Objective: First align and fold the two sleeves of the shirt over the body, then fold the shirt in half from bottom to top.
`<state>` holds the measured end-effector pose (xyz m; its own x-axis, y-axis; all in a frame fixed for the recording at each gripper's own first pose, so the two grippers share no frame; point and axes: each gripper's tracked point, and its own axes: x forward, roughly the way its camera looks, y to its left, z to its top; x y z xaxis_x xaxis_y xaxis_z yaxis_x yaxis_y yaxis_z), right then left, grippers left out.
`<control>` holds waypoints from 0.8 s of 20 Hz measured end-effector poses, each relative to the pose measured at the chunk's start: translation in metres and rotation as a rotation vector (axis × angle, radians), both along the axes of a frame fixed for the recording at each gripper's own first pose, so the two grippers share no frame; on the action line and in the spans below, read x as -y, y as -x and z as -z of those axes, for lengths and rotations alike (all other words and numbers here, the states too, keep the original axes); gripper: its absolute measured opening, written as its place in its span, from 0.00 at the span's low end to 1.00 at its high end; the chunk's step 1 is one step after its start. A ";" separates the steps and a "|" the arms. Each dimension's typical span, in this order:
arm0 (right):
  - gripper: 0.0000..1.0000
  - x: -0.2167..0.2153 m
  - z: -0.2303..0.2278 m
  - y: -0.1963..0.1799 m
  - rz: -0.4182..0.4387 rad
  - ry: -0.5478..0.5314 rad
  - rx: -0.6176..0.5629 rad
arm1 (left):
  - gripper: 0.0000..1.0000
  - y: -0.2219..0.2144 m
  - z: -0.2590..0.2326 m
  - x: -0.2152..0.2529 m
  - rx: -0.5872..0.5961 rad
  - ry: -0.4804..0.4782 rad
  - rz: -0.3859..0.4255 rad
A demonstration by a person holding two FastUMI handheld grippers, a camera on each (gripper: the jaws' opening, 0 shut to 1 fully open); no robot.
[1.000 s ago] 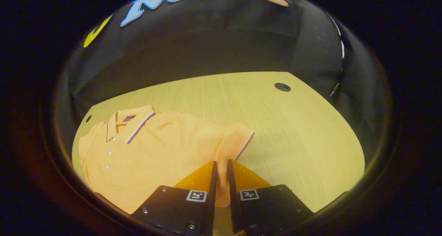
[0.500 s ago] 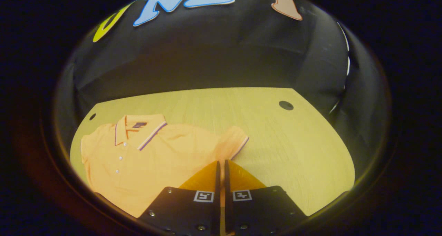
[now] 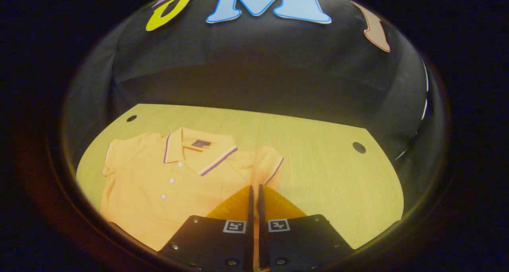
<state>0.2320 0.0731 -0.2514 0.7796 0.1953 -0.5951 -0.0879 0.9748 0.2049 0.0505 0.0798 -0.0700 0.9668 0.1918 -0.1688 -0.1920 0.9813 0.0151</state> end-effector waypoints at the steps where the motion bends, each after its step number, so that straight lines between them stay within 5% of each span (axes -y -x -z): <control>1: 0.06 -0.004 0.000 0.001 -0.008 0.002 0.002 | 0.94 -0.001 0.000 -0.005 -0.001 0.004 -0.005; 16: 0.11 -0.051 0.011 0.011 -0.098 0.011 -0.063 | 0.94 0.007 0.008 -0.046 -0.005 0.027 -0.035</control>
